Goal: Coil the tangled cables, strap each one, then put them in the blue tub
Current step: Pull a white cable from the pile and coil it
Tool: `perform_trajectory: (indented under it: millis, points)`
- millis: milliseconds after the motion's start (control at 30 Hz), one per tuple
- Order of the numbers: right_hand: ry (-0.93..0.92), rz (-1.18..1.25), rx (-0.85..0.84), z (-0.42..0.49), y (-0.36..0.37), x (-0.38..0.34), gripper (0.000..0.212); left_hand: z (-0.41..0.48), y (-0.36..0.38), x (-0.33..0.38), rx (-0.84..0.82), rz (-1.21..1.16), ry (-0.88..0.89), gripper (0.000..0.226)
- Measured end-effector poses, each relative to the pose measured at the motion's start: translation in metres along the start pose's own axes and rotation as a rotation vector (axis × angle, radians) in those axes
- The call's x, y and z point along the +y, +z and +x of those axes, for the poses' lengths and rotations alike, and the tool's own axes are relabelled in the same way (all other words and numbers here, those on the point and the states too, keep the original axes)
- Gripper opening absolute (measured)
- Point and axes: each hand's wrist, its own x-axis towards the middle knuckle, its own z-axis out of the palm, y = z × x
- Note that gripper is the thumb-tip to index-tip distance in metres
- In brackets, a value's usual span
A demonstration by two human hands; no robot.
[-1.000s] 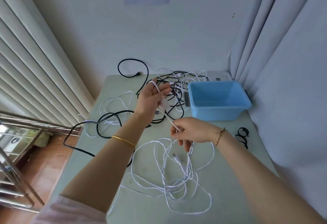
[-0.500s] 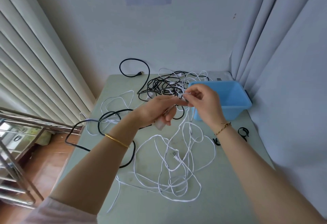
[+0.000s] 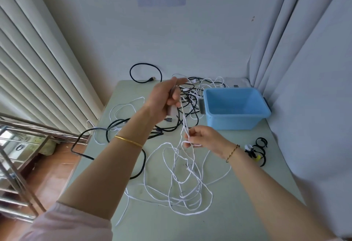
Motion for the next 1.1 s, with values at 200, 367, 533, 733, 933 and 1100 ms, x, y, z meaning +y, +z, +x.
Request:
perform_trajectory:
  millis: [200,367,533,733,933,1100]
  points:
    - [0.22,-0.229,0.057,-0.004,-0.006,0.049,0.009,0.005,-0.004,0.023,0.179,0.017,0.165,0.037]
    - [0.516,-0.677,-0.246,-0.02,-0.021,0.091,0.024,0.008,-0.009,0.055,0.272,0.007,0.323,0.032]
    - [0.358,-0.75,0.172,0.0,-0.019,0.063,0.041,0.003,-0.006,0.058,0.09,0.185,0.191,0.035]
    - [-0.234,-0.241,0.395,0.013,0.0,-0.04,0.051,-0.004,-0.004,0.025,-0.148,0.03,-0.118,0.035]
    - [-0.395,-0.074,0.442,0.02,0.017,-0.052,0.018,-0.013,-0.004,0.02,-0.238,-0.208,-0.219,0.035]
    - [-0.299,-0.033,0.279,0.004,0.026,-0.057,0.025,-0.012,-0.009,0.009,-0.272,-0.214,-0.105,0.027]
